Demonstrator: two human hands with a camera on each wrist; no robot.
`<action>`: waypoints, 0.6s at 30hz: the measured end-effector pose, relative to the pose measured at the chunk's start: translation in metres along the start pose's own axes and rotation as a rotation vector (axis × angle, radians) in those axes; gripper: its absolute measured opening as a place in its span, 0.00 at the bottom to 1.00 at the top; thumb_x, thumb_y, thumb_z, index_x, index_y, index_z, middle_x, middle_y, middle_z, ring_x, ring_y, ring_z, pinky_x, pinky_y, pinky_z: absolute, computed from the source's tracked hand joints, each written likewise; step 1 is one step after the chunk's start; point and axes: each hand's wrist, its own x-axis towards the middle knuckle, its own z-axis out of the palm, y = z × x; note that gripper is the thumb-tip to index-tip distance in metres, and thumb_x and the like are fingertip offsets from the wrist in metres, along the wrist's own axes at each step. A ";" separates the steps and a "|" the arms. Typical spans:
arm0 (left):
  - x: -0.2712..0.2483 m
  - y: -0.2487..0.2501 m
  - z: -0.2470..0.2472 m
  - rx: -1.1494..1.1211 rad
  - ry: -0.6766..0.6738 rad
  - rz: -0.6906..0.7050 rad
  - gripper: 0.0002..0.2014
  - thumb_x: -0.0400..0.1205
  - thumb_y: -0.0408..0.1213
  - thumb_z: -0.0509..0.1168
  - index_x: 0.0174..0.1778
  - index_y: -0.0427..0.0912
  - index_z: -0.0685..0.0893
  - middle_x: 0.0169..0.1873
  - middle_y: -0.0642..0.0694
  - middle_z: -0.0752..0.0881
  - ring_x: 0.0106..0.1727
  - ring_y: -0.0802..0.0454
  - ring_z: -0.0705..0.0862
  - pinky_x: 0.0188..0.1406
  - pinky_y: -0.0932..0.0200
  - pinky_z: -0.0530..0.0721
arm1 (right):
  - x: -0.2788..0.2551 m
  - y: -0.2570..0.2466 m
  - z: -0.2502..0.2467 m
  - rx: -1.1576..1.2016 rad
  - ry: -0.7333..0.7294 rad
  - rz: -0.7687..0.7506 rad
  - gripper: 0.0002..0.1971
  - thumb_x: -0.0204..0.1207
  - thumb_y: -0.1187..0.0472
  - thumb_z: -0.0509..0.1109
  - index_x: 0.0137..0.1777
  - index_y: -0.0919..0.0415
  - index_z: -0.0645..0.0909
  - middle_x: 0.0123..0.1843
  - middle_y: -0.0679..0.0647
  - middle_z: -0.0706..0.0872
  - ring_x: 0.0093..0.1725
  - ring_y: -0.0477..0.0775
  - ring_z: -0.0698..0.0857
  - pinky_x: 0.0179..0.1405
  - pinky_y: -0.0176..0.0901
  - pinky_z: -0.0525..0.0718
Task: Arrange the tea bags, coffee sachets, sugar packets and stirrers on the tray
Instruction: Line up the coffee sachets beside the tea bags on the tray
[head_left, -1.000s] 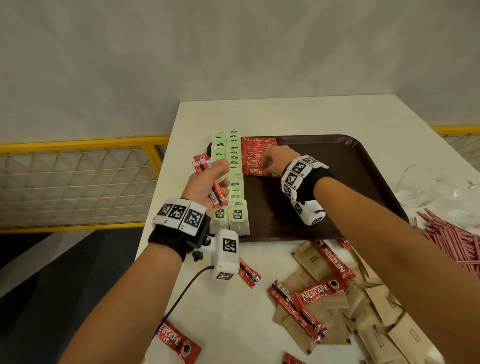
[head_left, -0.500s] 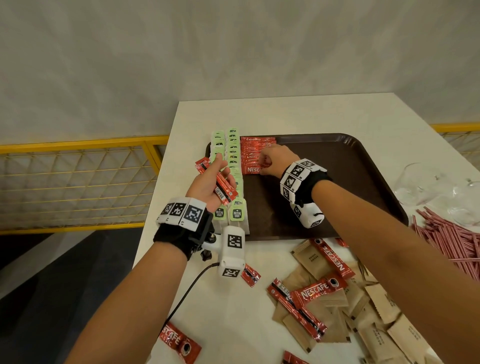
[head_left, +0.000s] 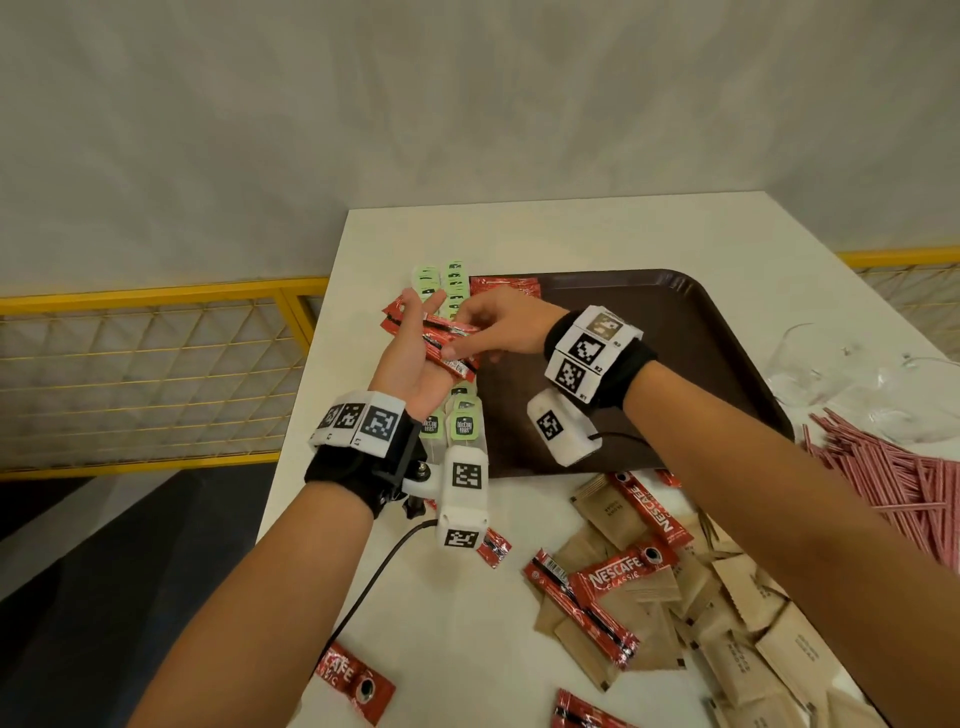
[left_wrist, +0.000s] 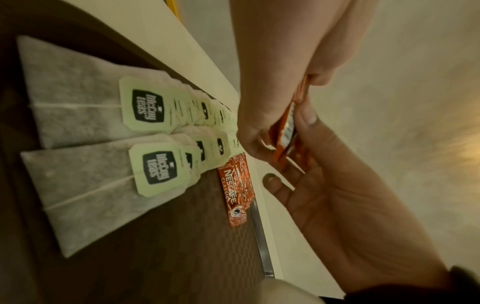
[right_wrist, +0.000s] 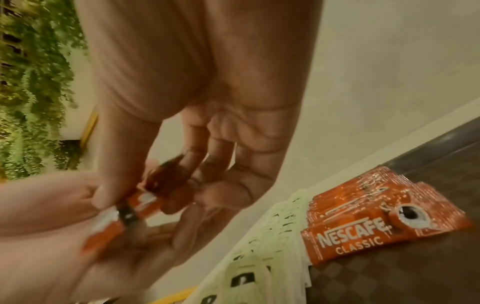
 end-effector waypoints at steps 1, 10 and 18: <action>-0.001 -0.001 -0.001 0.013 -0.005 -0.006 0.24 0.85 0.56 0.48 0.71 0.45 0.71 0.58 0.41 0.82 0.54 0.45 0.84 0.49 0.49 0.82 | 0.000 0.000 0.000 -0.009 0.032 -0.020 0.10 0.71 0.59 0.77 0.37 0.57 0.77 0.39 0.61 0.84 0.35 0.58 0.80 0.31 0.39 0.77; 0.003 -0.005 -0.010 0.035 0.052 -0.062 0.17 0.83 0.50 0.59 0.62 0.45 0.79 0.50 0.44 0.87 0.48 0.50 0.86 0.46 0.54 0.84 | -0.010 -0.003 0.007 -0.497 0.081 -0.144 0.16 0.83 0.55 0.61 0.62 0.68 0.71 0.45 0.55 0.80 0.33 0.50 0.79 0.28 0.28 0.74; 0.006 -0.003 -0.011 0.013 0.108 -0.062 0.06 0.85 0.37 0.59 0.50 0.39 0.78 0.40 0.42 0.82 0.36 0.53 0.80 0.20 0.69 0.77 | -0.014 0.002 -0.002 -0.424 0.051 -0.103 0.22 0.84 0.59 0.60 0.76 0.59 0.64 0.67 0.60 0.80 0.62 0.58 0.82 0.63 0.51 0.80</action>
